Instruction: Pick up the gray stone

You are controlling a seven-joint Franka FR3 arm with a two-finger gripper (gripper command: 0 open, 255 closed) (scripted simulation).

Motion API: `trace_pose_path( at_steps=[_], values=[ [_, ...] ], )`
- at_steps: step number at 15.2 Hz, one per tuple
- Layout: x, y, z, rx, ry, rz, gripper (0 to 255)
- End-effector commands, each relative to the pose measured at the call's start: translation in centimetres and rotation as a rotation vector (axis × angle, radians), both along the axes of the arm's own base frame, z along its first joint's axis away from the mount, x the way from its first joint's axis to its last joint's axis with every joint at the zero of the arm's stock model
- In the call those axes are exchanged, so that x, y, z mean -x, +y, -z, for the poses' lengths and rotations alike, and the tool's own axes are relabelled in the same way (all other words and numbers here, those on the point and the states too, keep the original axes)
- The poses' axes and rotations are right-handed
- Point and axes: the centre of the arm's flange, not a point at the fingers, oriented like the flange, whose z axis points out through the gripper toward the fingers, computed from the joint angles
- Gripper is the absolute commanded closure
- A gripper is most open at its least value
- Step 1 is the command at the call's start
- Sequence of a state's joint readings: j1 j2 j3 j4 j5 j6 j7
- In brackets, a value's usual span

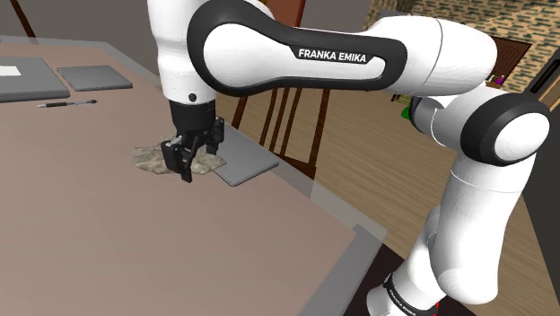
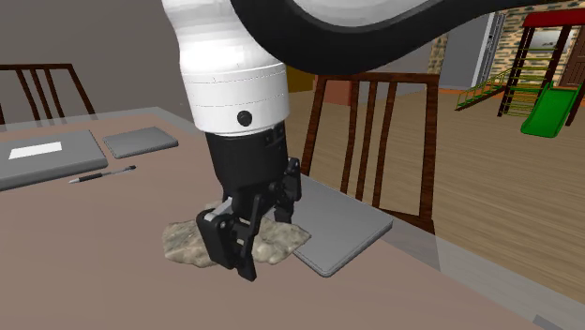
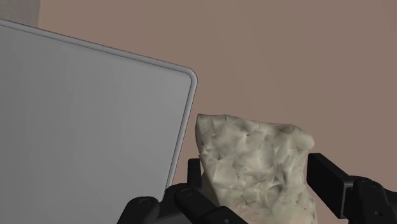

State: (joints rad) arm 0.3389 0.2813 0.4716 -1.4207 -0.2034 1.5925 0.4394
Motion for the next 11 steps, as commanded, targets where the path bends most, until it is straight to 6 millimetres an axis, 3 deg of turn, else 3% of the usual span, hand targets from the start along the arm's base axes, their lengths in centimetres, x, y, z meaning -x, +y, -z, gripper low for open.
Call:
trace_pose_path(
  at_steps=[1, 9, 11],
  values=[
    [0.0, 0.1, -1.2, 0.0, -0.001, 0.0, 255],
    [0.0, 0.1, -5.4, 0.0, -0.001, 0.0, 255],
    [0.0, 0.1, -5.5, 0.0, -0.001, 0.0, 255]
  ],
)
